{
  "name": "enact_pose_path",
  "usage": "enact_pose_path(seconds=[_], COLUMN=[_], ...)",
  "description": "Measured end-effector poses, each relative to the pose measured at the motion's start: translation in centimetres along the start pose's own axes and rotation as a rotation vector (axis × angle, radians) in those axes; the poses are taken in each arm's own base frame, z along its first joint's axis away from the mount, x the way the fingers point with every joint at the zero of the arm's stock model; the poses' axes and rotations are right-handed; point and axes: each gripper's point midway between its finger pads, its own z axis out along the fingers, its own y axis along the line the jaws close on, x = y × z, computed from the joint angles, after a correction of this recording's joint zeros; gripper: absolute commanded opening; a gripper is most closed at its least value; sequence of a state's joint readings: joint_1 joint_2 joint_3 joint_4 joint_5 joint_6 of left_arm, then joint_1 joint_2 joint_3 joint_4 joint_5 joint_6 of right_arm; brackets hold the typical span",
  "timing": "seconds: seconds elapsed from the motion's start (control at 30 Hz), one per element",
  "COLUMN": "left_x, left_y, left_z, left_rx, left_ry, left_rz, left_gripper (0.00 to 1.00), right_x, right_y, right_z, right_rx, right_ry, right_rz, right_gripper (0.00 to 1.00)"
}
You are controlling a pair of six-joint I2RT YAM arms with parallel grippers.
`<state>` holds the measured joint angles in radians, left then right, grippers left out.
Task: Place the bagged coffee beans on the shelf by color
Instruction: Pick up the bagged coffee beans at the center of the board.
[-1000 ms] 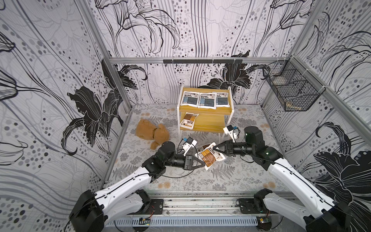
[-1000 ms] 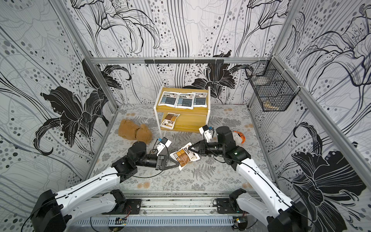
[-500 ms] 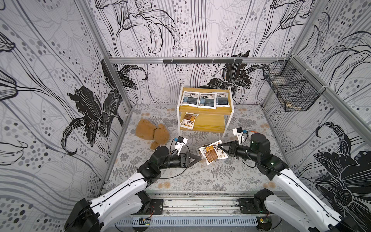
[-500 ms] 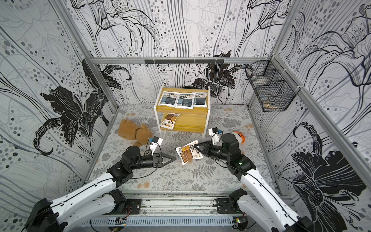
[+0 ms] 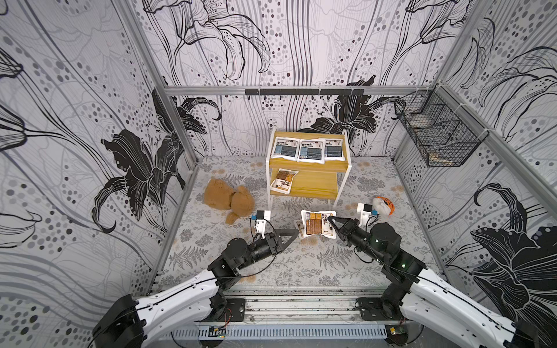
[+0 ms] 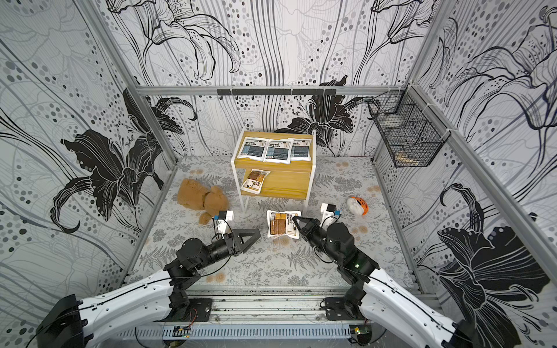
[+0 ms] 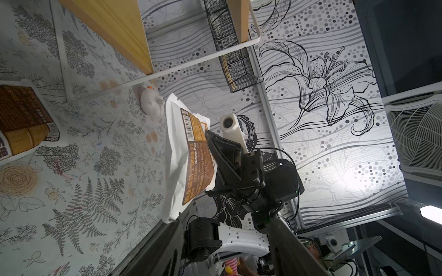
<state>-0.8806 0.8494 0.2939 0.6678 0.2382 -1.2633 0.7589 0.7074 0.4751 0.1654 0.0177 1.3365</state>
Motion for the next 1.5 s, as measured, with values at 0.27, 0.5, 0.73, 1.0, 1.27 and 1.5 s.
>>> enact_pose_path(seconds=[0.27,0.5,0.73,1.0,1.27,1.5], left_x=[0.8,2.3,3.2,3.1,3.1,3.0], left_y=[0.5,0.5,1.0,-0.4,0.9,1.5], left_z=[1.1,1.8,2.9,5.3,5.9,6.2], left_rx=[-0.001,0.008,-0.005,0.016,-0.031,-0.074], left_ry=[-0.019,-0.001,0.003,0.002,-0.003,-0.004], left_rz=[-0.015,-0.031,-0.036,-0.013,0.003,0.026], left_gripper=[0.62,0.62,0.62,0.51,0.38,0.14], right_x=[0.2,0.2,0.9,1.5,1.4,1.6], right_y=[0.0,0.7,1.4,1.8,1.9,2.0], right_z=[1.1,1.0,1.0,1.0,0.9,1.0], right_rx=[0.004,-0.023,-0.047,-0.056,-0.058,-0.062], right_ry=[-0.034,-0.057,-0.050,-0.052,-0.070,-0.066], right_rz=[0.012,0.030,0.048,0.055,0.070,0.081], right_gripper=[0.00,0.00,0.00,0.00,0.00,0.00])
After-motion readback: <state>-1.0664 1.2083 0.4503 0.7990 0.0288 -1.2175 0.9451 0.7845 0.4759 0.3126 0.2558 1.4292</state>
